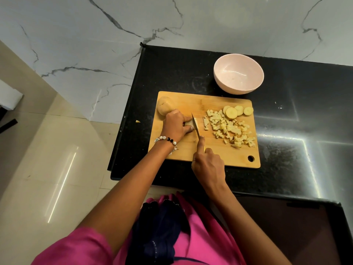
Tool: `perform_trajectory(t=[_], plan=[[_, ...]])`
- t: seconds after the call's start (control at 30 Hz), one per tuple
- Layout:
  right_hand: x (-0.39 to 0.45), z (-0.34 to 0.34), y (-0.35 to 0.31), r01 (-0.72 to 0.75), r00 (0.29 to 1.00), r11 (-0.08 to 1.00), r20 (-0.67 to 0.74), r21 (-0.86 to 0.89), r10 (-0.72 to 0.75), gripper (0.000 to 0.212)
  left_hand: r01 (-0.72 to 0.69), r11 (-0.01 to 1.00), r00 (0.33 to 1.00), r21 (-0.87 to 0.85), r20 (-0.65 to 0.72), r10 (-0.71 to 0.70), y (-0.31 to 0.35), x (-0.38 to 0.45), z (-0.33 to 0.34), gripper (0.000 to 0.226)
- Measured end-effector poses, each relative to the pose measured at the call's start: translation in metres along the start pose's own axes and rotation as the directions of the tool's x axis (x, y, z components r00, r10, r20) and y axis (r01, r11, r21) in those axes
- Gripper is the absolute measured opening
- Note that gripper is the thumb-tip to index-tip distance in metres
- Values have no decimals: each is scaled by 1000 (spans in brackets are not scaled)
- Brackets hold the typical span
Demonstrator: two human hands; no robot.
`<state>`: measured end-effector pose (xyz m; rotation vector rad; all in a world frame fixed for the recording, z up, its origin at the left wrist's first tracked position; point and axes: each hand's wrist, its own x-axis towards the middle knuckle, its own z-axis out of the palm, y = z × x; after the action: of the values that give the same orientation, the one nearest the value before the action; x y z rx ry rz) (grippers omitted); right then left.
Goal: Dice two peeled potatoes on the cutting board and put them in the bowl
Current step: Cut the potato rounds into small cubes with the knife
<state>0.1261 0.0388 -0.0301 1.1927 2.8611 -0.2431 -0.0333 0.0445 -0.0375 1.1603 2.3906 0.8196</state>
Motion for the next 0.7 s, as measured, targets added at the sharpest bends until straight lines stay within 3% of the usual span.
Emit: perform_trajectory(t=[0.3, 0.7], plan=[[2, -7, 19, -63, 995, 993, -70, 101, 70, 58, 37, 996, 996, -82, -72, -43, -1, -11, 1, 48], [8, -8, -6, 8, 999, 993, 30, 121, -11, 60, 76, 997, 996, -17, -45, -76, 3, -6, -3, 40]])
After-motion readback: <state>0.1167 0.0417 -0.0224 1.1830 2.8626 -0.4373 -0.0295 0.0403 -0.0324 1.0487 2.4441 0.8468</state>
